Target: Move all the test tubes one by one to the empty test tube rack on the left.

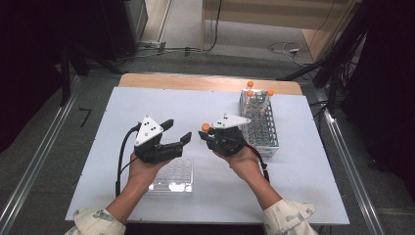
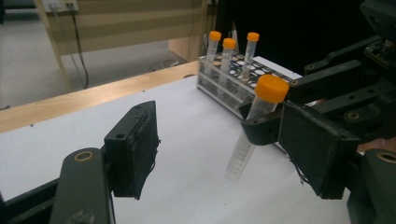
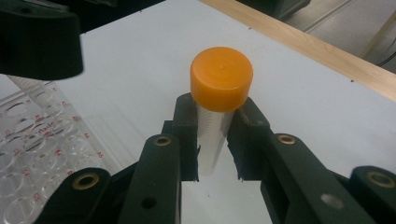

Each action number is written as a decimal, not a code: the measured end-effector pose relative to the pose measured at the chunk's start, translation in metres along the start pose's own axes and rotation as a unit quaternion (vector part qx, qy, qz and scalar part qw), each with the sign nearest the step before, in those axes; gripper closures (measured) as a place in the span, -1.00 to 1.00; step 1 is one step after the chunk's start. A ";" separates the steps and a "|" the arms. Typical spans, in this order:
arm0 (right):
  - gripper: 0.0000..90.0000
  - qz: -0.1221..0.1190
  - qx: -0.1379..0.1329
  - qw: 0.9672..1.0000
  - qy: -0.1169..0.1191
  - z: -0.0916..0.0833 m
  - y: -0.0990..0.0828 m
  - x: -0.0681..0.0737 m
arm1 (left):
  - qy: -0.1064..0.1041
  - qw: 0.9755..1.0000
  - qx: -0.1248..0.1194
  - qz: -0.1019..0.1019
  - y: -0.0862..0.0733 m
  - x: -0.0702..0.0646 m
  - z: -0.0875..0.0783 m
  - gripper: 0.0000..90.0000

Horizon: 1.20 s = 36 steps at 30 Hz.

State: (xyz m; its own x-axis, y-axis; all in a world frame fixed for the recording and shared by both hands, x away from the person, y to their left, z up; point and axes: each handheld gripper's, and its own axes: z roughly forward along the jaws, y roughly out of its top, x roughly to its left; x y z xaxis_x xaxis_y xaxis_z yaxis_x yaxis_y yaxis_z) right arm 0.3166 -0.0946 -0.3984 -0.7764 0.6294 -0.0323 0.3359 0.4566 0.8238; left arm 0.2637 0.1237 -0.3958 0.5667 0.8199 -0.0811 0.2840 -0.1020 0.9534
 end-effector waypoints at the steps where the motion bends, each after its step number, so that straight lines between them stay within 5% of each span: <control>1: 0.60 0.000 0.001 1.000 0.000 0.000 0.000 0.001 | -0.003 1.000 0.001 0.002 0.001 -0.001 0.001 -0.35; 16: 0.60 -0.015 0.000 1.000 0.014 0.004 0.004 0.012 | -0.046 0.999 0.001 0.009 0.009 -0.014 0.020 -0.04; 36: 0.59 -0.020 -0.001 1.000 0.021 0.002 0.005 0.018 | -0.054 0.998 0.009 0.021 0.008 -0.016 0.026 0.52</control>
State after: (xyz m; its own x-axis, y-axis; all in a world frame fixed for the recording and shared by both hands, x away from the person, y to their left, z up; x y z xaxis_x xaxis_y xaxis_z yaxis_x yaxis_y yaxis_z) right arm 0.3053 -0.0796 -0.3956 -0.8106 0.5842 -0.0410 0.3037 0.4791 0.8235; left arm 0.2771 0.0948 -0.3946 0.6587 0.7490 -0.0722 0.2710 -0.1466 0.9514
